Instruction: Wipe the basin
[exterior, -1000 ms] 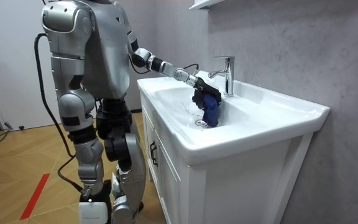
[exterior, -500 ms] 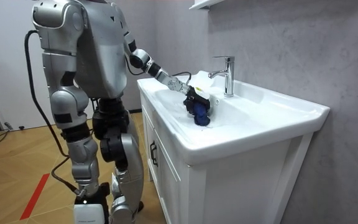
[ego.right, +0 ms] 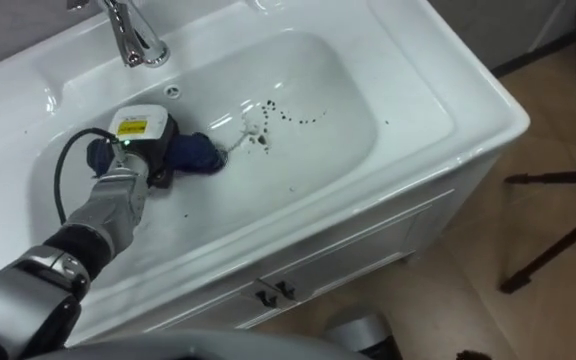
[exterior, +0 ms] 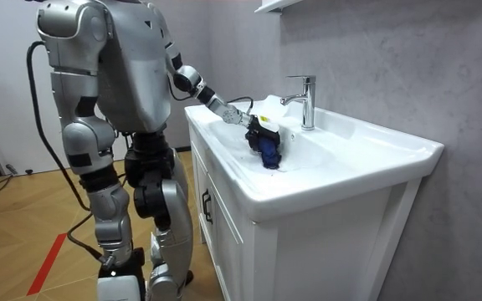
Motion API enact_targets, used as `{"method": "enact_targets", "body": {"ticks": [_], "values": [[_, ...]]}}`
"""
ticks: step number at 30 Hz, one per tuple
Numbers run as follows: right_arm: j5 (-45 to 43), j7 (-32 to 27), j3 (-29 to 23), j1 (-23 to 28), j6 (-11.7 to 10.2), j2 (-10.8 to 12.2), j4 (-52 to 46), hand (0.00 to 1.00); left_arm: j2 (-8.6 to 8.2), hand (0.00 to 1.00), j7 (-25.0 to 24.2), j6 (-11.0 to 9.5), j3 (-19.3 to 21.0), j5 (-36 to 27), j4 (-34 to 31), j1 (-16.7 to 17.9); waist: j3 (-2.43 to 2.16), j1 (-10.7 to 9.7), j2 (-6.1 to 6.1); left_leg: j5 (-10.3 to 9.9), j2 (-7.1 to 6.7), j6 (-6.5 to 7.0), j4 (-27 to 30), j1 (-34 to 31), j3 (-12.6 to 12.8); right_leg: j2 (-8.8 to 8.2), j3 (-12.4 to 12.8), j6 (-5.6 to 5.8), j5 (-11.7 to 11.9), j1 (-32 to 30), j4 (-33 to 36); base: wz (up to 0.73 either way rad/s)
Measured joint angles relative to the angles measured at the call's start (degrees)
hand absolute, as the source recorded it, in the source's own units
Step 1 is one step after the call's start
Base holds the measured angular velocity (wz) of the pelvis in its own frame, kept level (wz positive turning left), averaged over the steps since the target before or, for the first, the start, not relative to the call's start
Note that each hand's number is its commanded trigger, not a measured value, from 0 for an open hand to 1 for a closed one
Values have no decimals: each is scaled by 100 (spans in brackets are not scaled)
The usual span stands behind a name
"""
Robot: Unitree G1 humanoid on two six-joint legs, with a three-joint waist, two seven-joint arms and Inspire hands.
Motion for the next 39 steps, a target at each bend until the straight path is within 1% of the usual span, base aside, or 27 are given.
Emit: {"method": "enact_targets", "body": {"ticks": [3,6,8,10,11,13,16,21,27,31,36,39], "values": [[-151,0,-151,101,109,10,-162,0,0,100,43,4,251,110,-18,116,-7,6,7,0,4,0,6,-4,5,0,0,0,0,-13,7,-2],[-153,-20,-229,107,177,9,-174,0,0,100,158,51,309,135,0,222,-47,27,56,0,8,0,7,-8,6,3,8,-2,2,-30,14,0],[-169,-26,-355,102,284,11,-173,0,0,100,163,65,458,185,-7,350,-95,28,126,0,8,0,4,-3,-8,2,5,-4,3,-25,17,0],[-169,-35,-512,107,347,10,-186,0,26,100,197,80,591,196,-35,489,-113,44,161,2,9,-3,1,19,-7,4,1,-6,3,-8,17,0],[-165,-66,-581,107,358,9,-190,0,35,100,248,81,708,193,-35,555,-112,63,170,4,13,-6,2,33,-5,6,-9,-11,5,9,15,0],[-166,-110,-687,110,359,2,-182,0,46,100,278,82,799,196,-34,586,-110,126,173,7,17,-11,2,50,-8,8,-19,-14,6,29,9,2],[-170,-186,-794,106,344,-3,-191,0,48,100,285,83,927,196,-34,660,-109,160,177,7,18,-11,5,103,-11,8,-24,-15,5,96,-1,0],[-198,-199,-794,120,366,-4,-218,0,49,100,285,84,934,201,-30,674,-108,189,176,7,18,-11,6,129,-18,11,-25,-15,5,136,7,0],[-349,-227,-789,115,456,-2,-224,0,48,100,386,85,1047,186,-88,809,-105,194,173,6,22,-12,0,187,-7,15,-18,-26,-6,175,17,-1],[-346,-250,-789,111,452,9,-226,0,48,100,474,85,1151,172,-250,955,-100,197,164,6,22,-12,4,190,-5,14,-6,-26,-7,165,22,0],[-341,-275,-785,101,436,28,-226,0,43,100,542,85,1148,153,-244,962,-89,183,132,6,22,-12,-2,183,-3,12,-2,-21,-19,150,25,0],[-326,-308,-767,85,393,67,-231,0,34,100,615,85,1145,-18,-217,933,-77,185,113,6,22,-12,5,171,-2,9,-8,-21,-19,142,25,0]]}}
